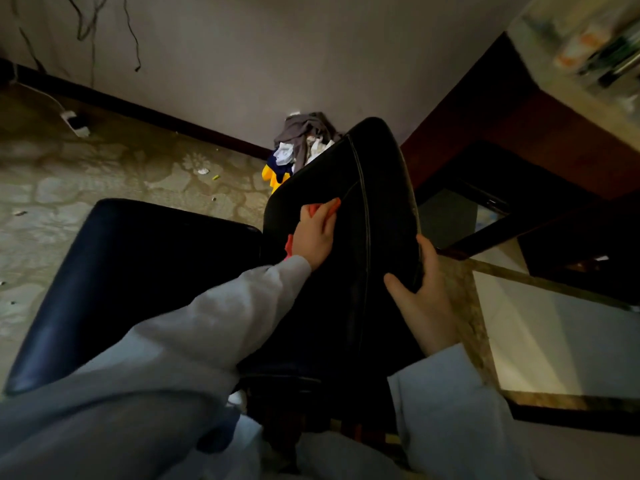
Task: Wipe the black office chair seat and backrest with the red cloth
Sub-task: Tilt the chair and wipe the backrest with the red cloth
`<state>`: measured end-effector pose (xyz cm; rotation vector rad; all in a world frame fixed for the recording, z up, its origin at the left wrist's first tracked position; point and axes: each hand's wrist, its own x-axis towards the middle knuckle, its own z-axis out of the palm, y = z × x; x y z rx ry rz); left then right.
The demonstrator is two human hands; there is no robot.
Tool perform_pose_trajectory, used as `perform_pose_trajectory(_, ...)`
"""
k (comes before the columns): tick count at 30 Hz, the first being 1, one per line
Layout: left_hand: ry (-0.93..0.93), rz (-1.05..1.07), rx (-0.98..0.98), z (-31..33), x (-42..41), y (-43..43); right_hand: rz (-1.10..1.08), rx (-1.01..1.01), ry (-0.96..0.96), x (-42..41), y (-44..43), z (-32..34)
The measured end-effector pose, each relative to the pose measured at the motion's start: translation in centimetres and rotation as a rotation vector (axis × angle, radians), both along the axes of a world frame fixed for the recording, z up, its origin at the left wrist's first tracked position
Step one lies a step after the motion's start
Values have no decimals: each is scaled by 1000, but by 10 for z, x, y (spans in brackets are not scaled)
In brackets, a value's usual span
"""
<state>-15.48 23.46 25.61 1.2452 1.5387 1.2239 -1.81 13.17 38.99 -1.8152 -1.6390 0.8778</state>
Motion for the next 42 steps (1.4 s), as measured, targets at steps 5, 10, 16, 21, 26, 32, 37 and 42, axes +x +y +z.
perform_pose_trajectory(5,78,-198,302,6,0,-80,-8,12,46,1,-6,-4)
perform_pose_trajectory(10,101,-187,383,13,-27,-35,29,-13,60,4,-11,-1)
perform_pose_trajectory(16,95,-16,140,26,-15,89,35,-29,68,4,-5,2)
perform_pose_trajectory(21,169,-50,96,24,-2,93,-6,5,81,0,-4,-3)
perform_pose_trajectory(26,220,-195,247,23,-3,31,-25,3,122,0,-7,-4)
perform_pose_trajectory(32,258,-461,342,32,-20,-71,-49,14,150,-1,-12,-6)
perform_pose_trajectory(37,230,-479,251,47,-39,-41,-27,-7,152,-2,-12,-3)
perform_pose_trajectory(42,316,-173,214,68,-38,57,-1,-34,110,-1,5,5)
